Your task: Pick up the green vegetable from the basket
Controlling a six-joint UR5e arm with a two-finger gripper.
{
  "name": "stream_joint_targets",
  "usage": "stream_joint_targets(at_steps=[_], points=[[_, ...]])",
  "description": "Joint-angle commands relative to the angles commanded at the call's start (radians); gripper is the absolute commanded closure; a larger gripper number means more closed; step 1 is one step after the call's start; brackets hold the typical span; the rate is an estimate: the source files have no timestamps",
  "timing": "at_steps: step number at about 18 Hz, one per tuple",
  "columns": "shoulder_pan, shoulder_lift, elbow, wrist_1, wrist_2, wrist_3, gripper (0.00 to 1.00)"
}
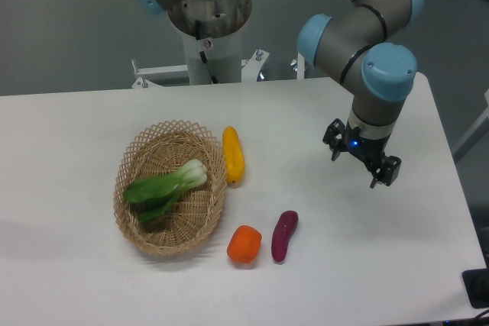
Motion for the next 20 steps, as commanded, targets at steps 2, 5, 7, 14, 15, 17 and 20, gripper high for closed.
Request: stream_joint_targets(at_steps=[2, 5, 7, 14, 15, 17, 20], points=[[-0.011, -0.002, 0.0, 0.002, -0.002, -0.052, 0.0], [-0.031, 0.003, -0.003, 0.002, -0.009, -0.086, 0.0], [-0.052, 0.008, -0.012, 0.002, -0.014, -0.088, 0.0], [-0.172, 0.015, -0.029, 0.002, -0.015, -0.196, 0.0], [-0.198, 0.015, -0.029, 0.002, -0.014, -0.219, 0.0], [-0.244, 0.024, -0.041, 0.002, -0.014, -0.267, 0.0], [-0.301, 0.044, -0.081, 0.006, -0.012, -0.304, 0.0]])
